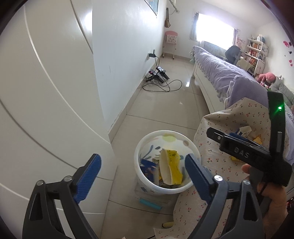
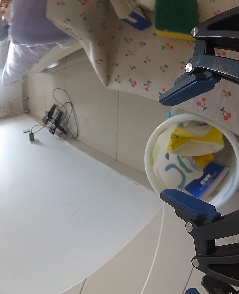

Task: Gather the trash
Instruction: 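Move both tools back over the bench toward the remaining trash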

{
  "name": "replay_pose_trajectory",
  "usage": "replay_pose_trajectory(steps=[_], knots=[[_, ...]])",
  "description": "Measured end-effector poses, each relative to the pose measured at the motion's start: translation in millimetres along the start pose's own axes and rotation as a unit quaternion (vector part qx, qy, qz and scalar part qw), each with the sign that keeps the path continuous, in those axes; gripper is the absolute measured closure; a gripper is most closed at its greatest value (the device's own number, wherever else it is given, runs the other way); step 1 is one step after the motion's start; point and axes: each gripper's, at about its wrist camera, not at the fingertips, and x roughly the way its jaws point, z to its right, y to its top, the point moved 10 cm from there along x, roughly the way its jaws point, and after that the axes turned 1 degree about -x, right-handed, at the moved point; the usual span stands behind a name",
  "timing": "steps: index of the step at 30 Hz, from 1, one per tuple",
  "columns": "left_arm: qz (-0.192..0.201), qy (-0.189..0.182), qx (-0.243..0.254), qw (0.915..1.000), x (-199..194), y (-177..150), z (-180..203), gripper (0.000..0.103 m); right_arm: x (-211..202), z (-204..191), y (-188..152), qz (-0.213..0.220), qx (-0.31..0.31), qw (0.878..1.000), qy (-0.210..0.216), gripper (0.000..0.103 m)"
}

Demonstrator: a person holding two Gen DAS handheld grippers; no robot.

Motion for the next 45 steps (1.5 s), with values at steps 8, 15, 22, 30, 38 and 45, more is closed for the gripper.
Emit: replay_pose_trajectory(steps=[8,15,22,30,38,45], knots=[[0.014,-0.013,0.015,0.9997,-16,5,24,0.0,-47,8,1,0.017,-0.038,0.998,-0.038,0.008],[0.022,-0.031,0.035,0.9986,-30,5,52,0.0,-89,33,-1,0.029,-0.045,0.996,-0.065,0.002],[0.021,-0.053,0.062,0.9964,-38,1,84,0.0,-133,74,-5,0.042,-0.042,0.993,-0.104,0.001],[0.01,-0.095,0.075,0.9926,-41,-8,133,0.0,-171,118,-19,0.041,-0.042,0.99,-0.126,0.001],[-0.005,-0.118,0.116,0.9863,-34,-24,191,0.0,-197,176,-41,0.029,-0.02,0.987,-0.159,0.001],[-0.017,-0.138,0.155,0.9781,-29,-42,244,0.0,-218,220,-53,0.031,0.005,0.983,-0.182,0.001]])
